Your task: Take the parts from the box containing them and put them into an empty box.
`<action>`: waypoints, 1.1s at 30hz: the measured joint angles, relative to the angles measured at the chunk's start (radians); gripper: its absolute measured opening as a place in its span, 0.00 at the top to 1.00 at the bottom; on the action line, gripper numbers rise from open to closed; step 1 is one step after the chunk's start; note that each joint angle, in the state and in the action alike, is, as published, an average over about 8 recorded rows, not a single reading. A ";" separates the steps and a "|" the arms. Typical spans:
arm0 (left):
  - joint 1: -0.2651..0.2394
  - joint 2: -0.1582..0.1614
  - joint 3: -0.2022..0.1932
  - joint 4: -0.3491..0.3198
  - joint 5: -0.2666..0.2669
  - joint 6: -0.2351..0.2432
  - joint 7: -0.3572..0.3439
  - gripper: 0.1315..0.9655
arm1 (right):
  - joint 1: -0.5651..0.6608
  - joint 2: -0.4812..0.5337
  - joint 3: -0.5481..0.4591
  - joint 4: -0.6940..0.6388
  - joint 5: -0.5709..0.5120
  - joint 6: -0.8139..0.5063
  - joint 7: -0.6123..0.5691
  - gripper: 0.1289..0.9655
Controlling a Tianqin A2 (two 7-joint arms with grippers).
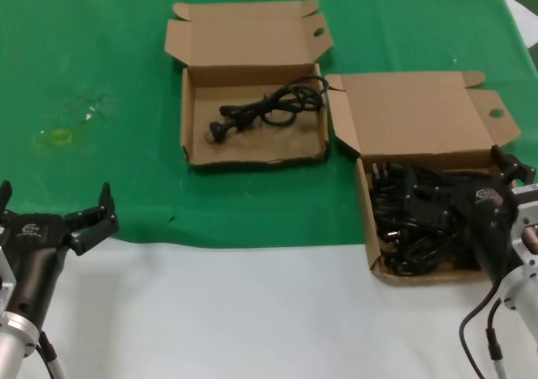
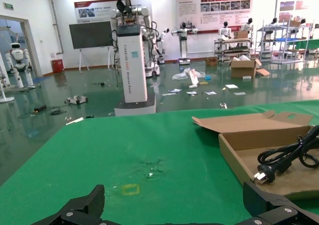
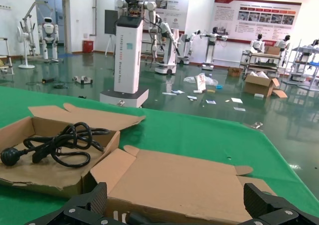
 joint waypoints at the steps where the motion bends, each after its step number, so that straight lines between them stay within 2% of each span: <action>1: 0.000 0.000 0.000 0.000 0.000 0.000 0.000 0.00 | -0.001 0.000 0.000 0.001 0.000 0.001 0.001 0.00; 33: 0.000 0.000 0.000 0.000 0.000 0.000 0.000 0.00 | -0.002 0.000 0.000 0.002 0.000 0.001 0.002 0.00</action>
